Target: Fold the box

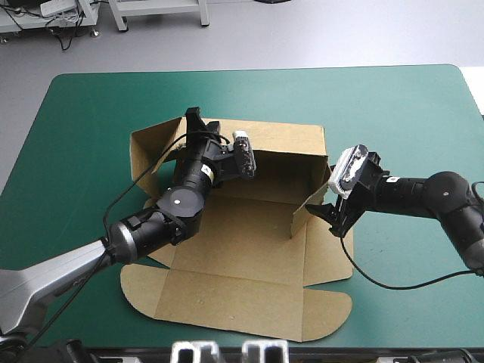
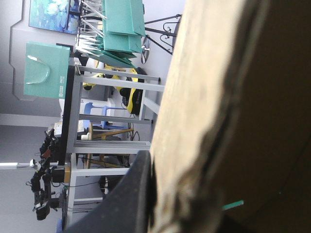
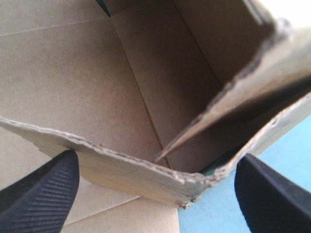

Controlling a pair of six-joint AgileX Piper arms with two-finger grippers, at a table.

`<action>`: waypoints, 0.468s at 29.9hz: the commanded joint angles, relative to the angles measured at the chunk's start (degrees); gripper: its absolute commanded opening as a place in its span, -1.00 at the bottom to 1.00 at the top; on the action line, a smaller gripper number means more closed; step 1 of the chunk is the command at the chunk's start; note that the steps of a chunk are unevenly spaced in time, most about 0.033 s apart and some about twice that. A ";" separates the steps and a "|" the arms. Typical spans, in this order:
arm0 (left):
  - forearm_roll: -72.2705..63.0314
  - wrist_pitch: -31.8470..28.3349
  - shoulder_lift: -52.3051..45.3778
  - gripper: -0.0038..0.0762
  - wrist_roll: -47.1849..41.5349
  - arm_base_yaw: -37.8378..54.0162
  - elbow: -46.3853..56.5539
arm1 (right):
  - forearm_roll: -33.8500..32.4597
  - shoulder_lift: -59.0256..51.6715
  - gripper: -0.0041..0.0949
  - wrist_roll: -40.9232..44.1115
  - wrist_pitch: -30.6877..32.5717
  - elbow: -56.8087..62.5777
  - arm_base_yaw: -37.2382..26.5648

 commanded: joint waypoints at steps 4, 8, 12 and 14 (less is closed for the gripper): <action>-2.10 6.08 -0.34 -0.87 3.87 -0.14 -2.02 | 4.97 -1.16 0.72 2.61 -9.15 -1.65 1.84; -4.95 8.01 1.06 -0.87 3.87 -0.14 -3.10 | 5.83 -1.16 0.72 3.04 -9.00 -1.78 1.84; -10.76 8.06 2.63 -0.87 3.41 -1.82 -6.66 | 7.39 -0.91 0.72 2.59 -9.29 -1.78 1.84; -11.25 8.28 3.52 -0.87 3.41 -3.17 -9.10 | 7.61 -0.47 0.72 1.74 -9.53 -1.78 1.84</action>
